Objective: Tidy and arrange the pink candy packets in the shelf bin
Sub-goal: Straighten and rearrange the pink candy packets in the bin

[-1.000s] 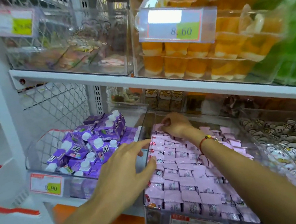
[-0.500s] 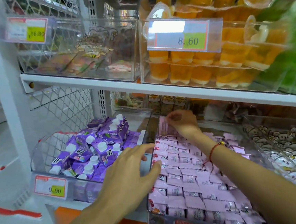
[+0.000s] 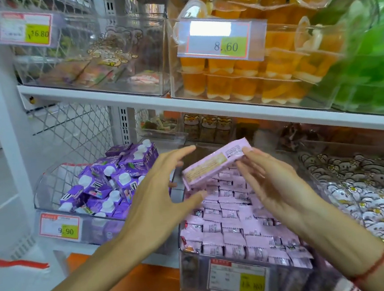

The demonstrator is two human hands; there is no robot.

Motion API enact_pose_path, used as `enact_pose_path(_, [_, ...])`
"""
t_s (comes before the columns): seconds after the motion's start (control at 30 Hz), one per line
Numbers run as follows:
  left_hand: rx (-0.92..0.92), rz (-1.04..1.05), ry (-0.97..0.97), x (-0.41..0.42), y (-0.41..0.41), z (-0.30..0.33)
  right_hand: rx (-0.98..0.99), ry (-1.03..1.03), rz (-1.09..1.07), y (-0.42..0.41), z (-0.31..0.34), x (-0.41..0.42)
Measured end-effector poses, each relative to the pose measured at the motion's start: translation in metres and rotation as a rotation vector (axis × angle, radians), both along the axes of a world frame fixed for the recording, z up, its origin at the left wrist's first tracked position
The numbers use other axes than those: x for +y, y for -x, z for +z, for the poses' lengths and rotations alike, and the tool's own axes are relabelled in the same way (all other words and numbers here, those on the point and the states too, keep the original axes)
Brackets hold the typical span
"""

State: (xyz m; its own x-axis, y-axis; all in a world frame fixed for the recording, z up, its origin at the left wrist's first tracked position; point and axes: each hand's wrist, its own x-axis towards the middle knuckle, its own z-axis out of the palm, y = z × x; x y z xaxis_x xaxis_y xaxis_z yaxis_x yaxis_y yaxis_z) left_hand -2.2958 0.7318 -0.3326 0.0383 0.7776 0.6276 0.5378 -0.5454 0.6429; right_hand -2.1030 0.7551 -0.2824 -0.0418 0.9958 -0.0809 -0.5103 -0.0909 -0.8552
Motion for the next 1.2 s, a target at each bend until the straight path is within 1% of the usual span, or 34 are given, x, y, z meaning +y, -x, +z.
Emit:
enact_pose_path(0.1, [0.014, 0.026, -0.087, -0.002, -0.004, 0.003, 0.137, 0.089, 0.067, 0.0, 0.003, -0.009])
enact_pose_path(0.13, [-0.019, 0.026, -0.076, -0.003, -0.004, 0.005, 0.132, 0.091, 0.082, -0.001, 0.004, -0.01])
enact_pose_path(0.17, [-0.089, 0.008, -0.028, -0.003, -0.004, 0.008, 0.043, 0.06, 0.081, -0.001, 0.003, -0.009])
enact_pose_path(0.2, [-0.192, -0.024, 0.047, -0.002, -0.004, 0.011, -0.144, -0.012, 0.055, -0.003, 0.0, -0.008])
enact_pose_path(0.23, [-0.305, -0.055, 0.129, -0.001, -0.004, 0.015, -0.393, -0.122, 0.002, -0.004, -0.004, -0.007])
enact_pose_path(0.27, [-0.398, -0.062, 0.211, 0.0, -0.004, 0.018, -0.647, -0.26, -0.07, -0.006, -0.006, -0.008])
enact_pose_path(0.3, [-0.46, -0.053, 0.293, 0.0, -0.004, 0.02, -0.846, -0.427, -0.11, -0.007, -0.008, -0.01])
enact_pose_path(0.33, [-0.495, -0.042, 0.362, -0.001, -0.004, 0.021, -0.974, -0.59, -0.094, -0.007, -0.01, -0.01])
enact_pose_path(0.37, [-0.499, -0.038, 0.412, -0.002, -0.004, 0.021, -1.051, -0.723, -0.04, -0.006, -0.013, -0.01])
enact_pose_path(0.4, [-0.482, -0.042, 0.443, -0.003, -0.005, 0.02, -1.092, -0.81, 0.02, -0.005, -0.016, -0.008])
enact_pose_path(0.43, [-0.466, -0.051, 0.458, -0.004, -0.006, 0.021, -1.105, -0.849, 0.064, -0.005, -0.02, -0.005])
enact_pose_path(0.5, [-0.448, -0.029, 0.47, -0.002, -0.007, 0.024, -1.074, -0.821, 0.087, -0.003, -0.024, 0.0])
enact_pose_path(0.57, [-0.368, -0.015, 0.436, 0.0, -0.003, 0.028, -0.966, -0.747, 0.107, -0.002, -0.025, 0.005])
enact_pose_path(0.63, [-0.262, -0.111, 0.343, 0.002, 0.0, 0.027, -0.876, -0.698, 0.126, -0.002, -0.025, 0.01])
enact_pose_path(0.7, [-0.257, -0.195, 0.275, 0.001, 0.002, 0.026, -0.865, -0.67, 0.175, -0.004, -0.027, 0.016])
enact_pose_path(0.73, [-0.261, -0.197, 0.235, 0.005, 0.004, 0.026, -0.886, -0.646, 0.222, -0.006, -0.029, 0.02])
enact_pose_path(0.77, [-0.256, -0.175, 0.191, 0.01, 0.007, 0.026, -0.94, -0.603, 0.268, -0.008, -0.031, 0.025])
enact_pose_path(0.8, [-0.251, -0.131, 0.15, 0.019, 0.009, 0.028, -1.071, -0.57, 0.28, -0.011, -0.033, 0.03])
enact_pose_path(0.87, [-0.221, -0.032, 0.099, 0.04, 0.016, 0.031, -1.509, -0.565, 0.225, -0.018, -0.04, 0.043])
enact_pose_path(0.9, [-0.173, 0.012, 0.088, 0.052, 0.019, 0.032, -1.678, -0.562, 0.212, -0.02, -0.043, 0.048])
enact_pose_path(0.93, [-0.1, 0.058, 0.081, 0.064, 0.021, 0.033, -1.779, -0.536, 0.231, -0.021, -0.046, 0.051])
enact_pose_path(0.97, [-0.013, 0.105, 0.069, 0.075, 0.022, 0.035, -1.827, -0.492, 0.275, -0.021, -0.049, 0.053])
enact_pose_path(1.03, [0.149, 0.158, 0.042, 0.091, 0.019, 0.038, -1.852, -0.43, 0.338, -0.021, -0.054, 0.056])
enact_pose_path(1.2, [0.489, 0.14, 0.031, 0.117, 0.005, 0.047, -1.867, -0.456, 0.32, -0.023, -0.056, 0.06])
